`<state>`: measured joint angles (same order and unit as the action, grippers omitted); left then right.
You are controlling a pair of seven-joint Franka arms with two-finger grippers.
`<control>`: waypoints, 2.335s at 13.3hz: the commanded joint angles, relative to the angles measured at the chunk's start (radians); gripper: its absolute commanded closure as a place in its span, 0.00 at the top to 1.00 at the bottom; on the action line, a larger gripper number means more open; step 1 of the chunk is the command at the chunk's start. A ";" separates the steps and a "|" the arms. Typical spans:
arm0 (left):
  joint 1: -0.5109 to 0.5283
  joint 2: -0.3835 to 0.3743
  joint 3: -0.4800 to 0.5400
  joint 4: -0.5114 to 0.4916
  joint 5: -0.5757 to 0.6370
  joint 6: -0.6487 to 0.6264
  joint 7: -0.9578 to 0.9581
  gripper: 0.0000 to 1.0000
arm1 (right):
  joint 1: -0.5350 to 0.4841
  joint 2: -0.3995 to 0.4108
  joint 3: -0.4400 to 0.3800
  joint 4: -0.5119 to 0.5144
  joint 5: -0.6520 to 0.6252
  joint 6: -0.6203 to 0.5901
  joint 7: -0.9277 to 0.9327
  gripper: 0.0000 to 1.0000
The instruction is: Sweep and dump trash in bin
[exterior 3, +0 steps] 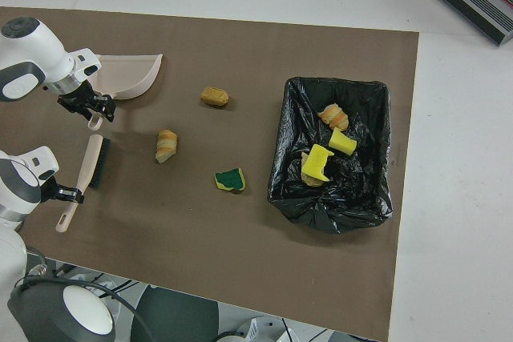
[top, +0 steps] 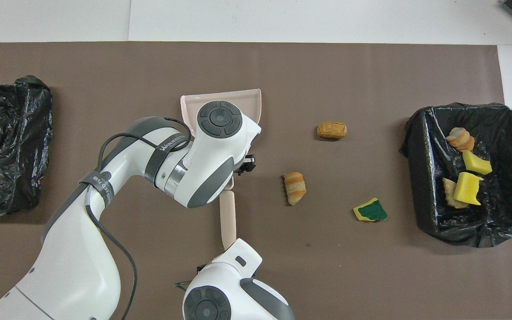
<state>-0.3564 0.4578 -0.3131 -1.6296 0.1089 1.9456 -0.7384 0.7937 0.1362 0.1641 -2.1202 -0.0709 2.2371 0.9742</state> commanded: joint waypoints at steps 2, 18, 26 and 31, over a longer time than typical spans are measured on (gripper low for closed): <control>0.017 -0.028 -0.006 -0.015 0.015 -0.028 -0.001 0.00 | -0.080 -0.105 0.006 -0.021 0.023 -0.123 -0.080 0.00; 0.200 -0.180 -0.001 0.002 0.006 -0.288 1.251 0.00 | -0.422 -0.378 0.000 -0.286 -0.015 -0.390 -0.080 0.00; 0.335 -0.243 -0.001 -0.115 0.075 -0.341 1.599 0.00 | -0.530 -0.471 0.000 -0.380 -0.073 -0.362 -0.169 0.00; 0.310 -0.366 -0.006 -0.355 0.075 -0.097 1.734 0.00 | -0.541 -0.475 -0.003 -0.334 -0.078 -0.436 -0.221 0.00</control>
<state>-0.0287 0.1929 -0.3219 -1.8519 0.1735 1.7532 0.9728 0.2750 -0.3234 0.1550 -2.4598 -0.1380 1.8299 0.7942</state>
